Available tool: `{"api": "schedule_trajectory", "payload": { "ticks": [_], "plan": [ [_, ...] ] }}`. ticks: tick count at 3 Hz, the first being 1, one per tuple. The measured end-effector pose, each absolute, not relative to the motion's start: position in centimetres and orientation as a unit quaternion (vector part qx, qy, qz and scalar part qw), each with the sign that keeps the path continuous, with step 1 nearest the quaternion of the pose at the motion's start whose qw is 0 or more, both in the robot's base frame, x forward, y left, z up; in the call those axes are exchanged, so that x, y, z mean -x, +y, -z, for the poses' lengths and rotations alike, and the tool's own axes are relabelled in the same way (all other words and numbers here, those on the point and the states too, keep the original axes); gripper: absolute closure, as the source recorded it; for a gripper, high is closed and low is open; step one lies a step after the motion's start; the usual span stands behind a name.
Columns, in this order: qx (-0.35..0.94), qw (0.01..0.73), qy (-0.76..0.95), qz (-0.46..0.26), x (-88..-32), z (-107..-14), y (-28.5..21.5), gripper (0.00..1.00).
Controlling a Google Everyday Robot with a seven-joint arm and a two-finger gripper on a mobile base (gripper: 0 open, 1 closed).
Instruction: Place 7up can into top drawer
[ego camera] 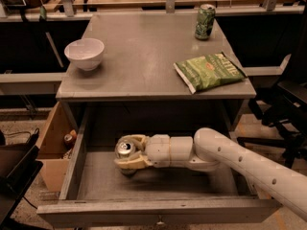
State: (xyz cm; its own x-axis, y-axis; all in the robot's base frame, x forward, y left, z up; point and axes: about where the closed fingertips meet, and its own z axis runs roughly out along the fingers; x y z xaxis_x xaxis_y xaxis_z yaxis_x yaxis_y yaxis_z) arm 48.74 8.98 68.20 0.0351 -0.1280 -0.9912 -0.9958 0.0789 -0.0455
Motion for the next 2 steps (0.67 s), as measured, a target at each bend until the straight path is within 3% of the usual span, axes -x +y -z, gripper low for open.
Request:
{"api": "schedule_trajectory", "payload": {
  "ticks": [2],
  "plan": [
    [0.522,0.496,0.538,-0.438,-48.58,-68.27,9.31,0.15]
  ]
}}
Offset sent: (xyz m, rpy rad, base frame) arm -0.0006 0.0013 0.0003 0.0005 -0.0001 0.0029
